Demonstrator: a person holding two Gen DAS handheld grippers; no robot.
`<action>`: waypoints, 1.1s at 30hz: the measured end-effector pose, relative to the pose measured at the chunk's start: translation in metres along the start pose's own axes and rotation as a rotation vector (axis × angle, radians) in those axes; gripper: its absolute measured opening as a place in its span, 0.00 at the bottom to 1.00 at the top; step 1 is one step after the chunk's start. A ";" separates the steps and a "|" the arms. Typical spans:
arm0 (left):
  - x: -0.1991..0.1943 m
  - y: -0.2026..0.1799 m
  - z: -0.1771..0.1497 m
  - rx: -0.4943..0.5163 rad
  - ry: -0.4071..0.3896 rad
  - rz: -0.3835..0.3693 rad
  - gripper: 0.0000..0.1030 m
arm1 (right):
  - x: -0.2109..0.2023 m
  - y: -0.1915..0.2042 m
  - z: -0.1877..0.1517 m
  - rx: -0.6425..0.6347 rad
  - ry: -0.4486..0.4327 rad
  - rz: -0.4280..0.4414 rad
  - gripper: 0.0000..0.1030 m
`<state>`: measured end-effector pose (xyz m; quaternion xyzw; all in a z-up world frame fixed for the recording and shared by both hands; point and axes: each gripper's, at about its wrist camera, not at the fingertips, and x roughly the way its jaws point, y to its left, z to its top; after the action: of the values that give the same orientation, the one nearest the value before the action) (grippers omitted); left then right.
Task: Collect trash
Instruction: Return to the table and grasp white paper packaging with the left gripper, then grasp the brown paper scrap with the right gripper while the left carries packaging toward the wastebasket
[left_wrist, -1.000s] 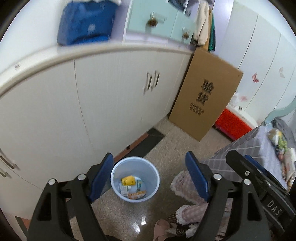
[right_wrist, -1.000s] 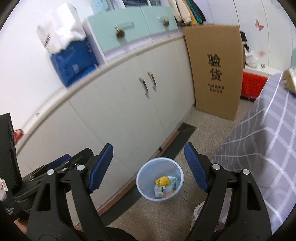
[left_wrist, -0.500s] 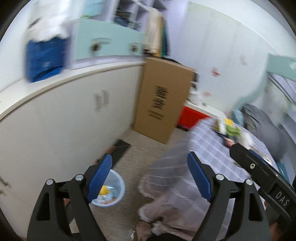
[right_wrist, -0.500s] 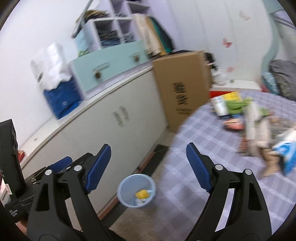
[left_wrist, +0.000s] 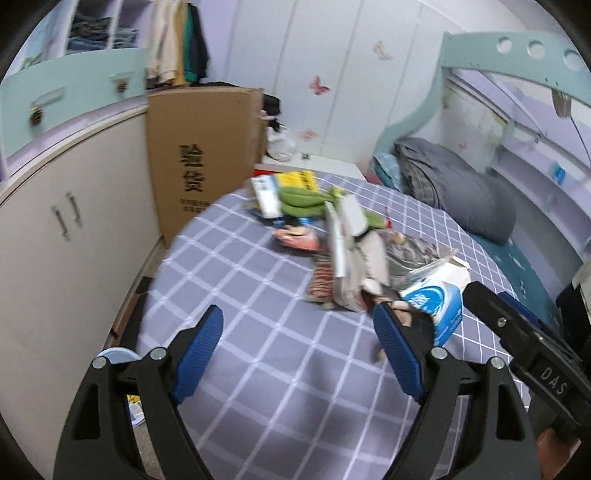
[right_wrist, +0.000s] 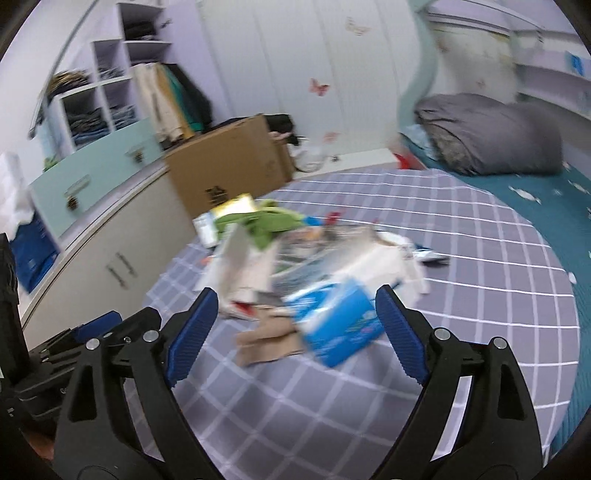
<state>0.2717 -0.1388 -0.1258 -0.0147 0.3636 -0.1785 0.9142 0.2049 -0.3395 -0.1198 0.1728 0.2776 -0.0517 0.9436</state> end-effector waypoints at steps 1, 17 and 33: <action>0.008 -0.004 0.002 0.006 0.004 -0.002 0.79 | 0.001 -0.003 -0.001 0.006 0.001 -0.003 0.83; 0.075 -0.016 0.024 0.011 0.062 -0.113 0.10 | 0.028 -0.009 0.007 0.001 0.037 0.022 0.83; -0.019 0.019 -0.012 0.030 -0.088 -0.106 0.07 | 0.018 0.032 -0.007 -0.073 0.085 0.057 0.83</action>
<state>0.2568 -0.1133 -0.1249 -0.0281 0.3188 -0.2313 0.9187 0.2227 -0.3067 -0.1258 0.1482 0.3142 -0.0073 0.9377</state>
